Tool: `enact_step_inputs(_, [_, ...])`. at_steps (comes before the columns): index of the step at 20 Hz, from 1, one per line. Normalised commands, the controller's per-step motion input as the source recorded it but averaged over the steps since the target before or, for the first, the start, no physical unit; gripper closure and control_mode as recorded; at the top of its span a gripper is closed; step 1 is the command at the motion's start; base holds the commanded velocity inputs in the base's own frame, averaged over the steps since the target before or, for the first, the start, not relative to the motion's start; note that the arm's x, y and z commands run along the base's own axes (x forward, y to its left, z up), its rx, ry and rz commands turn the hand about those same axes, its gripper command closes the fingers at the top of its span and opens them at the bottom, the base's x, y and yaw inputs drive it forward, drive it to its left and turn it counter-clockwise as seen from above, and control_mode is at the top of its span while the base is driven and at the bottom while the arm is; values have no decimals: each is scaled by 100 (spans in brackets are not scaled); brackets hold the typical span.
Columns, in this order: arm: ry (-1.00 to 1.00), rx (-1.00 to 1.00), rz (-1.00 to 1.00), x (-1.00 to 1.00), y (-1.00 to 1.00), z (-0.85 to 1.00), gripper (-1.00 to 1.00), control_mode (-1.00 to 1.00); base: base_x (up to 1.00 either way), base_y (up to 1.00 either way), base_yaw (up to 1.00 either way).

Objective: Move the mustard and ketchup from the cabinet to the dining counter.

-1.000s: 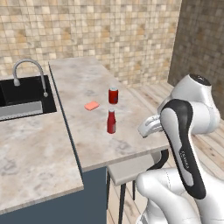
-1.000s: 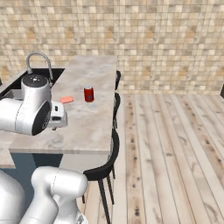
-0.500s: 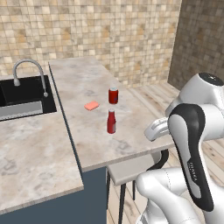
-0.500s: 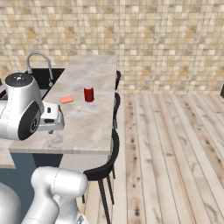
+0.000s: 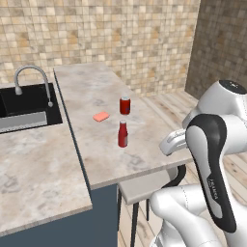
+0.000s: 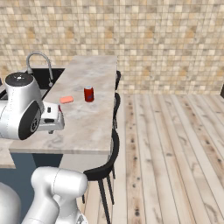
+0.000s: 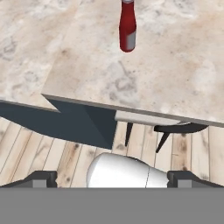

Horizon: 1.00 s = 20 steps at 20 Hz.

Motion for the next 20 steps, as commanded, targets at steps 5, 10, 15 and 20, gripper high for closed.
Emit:
enact_step_inputs(5, [0,0,0,0,0,0,-100,100,-10,0,0])
enact_step_inputs(10, [0,0,0,0,0,0,-100,100,-54,10,1])
enact_step_inputs(15, [0,0,0,0,0,0,-100,100,-55,19,20])
enact_step_inputs(20, [0,0,0,0,0,0,-100,100,-9,22,82])
